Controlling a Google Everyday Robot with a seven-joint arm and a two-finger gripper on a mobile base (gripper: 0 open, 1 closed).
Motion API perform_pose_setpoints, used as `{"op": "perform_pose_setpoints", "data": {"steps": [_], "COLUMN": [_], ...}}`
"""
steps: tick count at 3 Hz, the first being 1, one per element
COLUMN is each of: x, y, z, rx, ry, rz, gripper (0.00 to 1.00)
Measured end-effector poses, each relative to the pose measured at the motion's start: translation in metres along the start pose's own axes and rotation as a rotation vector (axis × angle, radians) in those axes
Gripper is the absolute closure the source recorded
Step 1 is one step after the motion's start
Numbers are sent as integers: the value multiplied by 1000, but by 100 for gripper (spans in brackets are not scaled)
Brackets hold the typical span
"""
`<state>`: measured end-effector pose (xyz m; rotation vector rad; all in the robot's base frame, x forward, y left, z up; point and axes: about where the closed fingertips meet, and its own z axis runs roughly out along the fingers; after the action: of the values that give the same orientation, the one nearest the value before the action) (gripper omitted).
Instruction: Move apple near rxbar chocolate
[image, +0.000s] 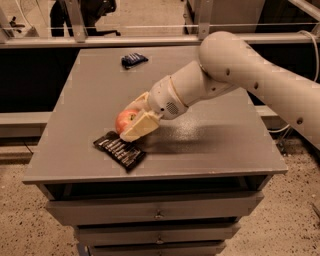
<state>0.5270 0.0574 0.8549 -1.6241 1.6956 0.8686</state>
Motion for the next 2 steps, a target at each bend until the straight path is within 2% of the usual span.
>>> {"op": "perform_pose_setpoints", "data": {"steps": [1, 2], "x": [-1, -4], "y": [0, -1], "z": [3, 0], "rx": [4, 15], "ry": [15, 20], "rz": [-16, -32], "gripper": [19, 0]}}
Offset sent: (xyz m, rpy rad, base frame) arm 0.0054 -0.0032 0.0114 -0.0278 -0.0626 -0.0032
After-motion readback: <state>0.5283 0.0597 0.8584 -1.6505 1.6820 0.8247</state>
